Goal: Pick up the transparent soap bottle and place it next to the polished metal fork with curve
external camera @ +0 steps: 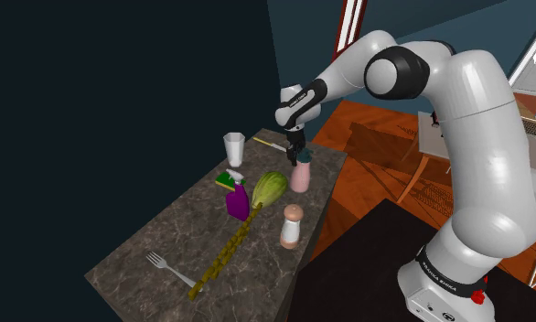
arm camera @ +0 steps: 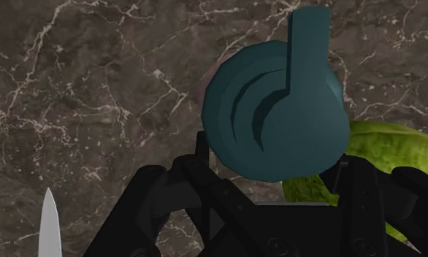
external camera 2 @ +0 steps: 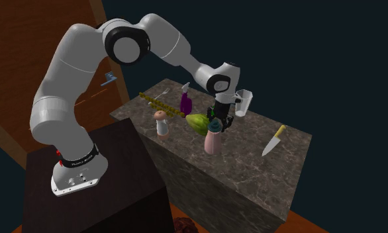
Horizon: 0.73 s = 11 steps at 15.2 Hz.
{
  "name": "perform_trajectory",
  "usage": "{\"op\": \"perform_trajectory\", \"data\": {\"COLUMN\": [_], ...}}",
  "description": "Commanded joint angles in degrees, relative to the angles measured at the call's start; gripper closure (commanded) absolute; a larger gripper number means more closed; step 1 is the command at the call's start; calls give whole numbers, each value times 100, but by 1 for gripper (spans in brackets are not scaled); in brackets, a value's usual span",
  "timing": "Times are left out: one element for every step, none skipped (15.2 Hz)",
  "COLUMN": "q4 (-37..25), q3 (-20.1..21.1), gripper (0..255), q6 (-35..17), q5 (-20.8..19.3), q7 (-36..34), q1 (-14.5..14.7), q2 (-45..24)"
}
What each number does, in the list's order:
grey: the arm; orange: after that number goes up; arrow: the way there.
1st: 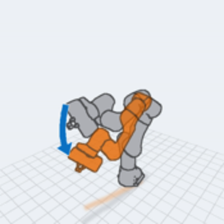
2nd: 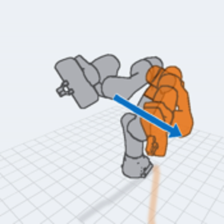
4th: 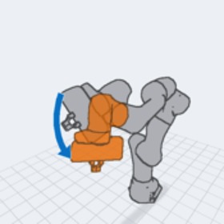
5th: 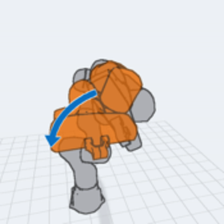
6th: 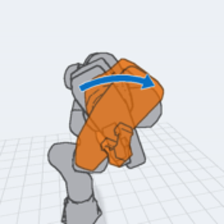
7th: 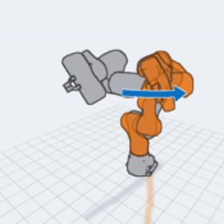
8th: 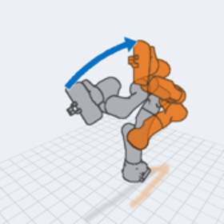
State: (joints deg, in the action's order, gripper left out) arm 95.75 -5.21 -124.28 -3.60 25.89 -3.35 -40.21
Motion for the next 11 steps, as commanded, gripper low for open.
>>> {"op": "perform_trajectory", "data": {"q4": [3,2,1,3,2,1,7,5,4,11,18], "q3": [0,1,1,1,0,0,0,0,0,-2,-4], "gripper": [255,255,255,255,255,255,255,255,255,255,255], "q6": [0,1,2,0,3,2,-1,1,-1,47,95], "q5": [0,0,0,0,0,0,0,0,0,-1,-3], "q7": [0,-2,-3,-1,0,2,2,0,0,4,7], "q1": [0,1,2,1,0,-2,-1,0,0,2,4], "q2": [-4,-5,-5,-4,-3,-4,-1,-2,-4,51,106]}}
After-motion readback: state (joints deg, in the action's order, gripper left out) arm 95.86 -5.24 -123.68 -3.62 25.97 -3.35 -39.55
